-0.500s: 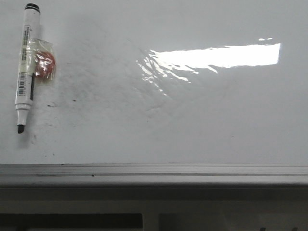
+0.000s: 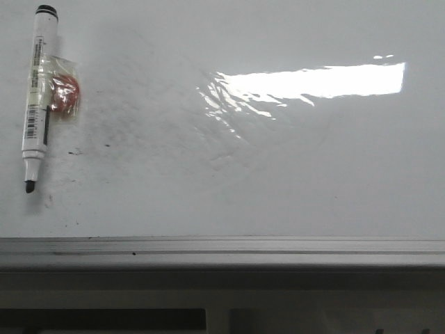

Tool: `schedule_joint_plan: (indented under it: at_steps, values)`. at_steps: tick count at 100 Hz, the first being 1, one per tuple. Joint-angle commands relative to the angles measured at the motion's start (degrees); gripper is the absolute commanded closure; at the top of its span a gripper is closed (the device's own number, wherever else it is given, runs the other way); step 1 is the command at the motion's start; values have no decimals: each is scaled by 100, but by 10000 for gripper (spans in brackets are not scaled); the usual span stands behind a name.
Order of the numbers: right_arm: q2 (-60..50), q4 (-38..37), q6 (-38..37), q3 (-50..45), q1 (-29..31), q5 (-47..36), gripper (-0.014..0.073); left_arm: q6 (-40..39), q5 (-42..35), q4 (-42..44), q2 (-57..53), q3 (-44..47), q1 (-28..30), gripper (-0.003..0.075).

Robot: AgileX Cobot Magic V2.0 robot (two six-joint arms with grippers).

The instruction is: Write number 8 on whiteboard

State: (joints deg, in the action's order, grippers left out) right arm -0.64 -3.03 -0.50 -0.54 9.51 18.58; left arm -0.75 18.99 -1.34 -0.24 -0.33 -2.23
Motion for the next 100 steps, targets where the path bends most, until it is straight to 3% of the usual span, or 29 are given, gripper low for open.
schedule_joint_plan:
  at_steps: [1,68,100]
  values:
    - [-115,-70,14,-85,49,-151,664,-15,-270,1,-160,227,-14,741]
    - [-115,-74,14,-85,49,-155,664,-15,-372,56,-160,227,-14,741]
    - [-115,-463,14,-85,49,-230,664,-15,-675,134,-160,227,-14,741]
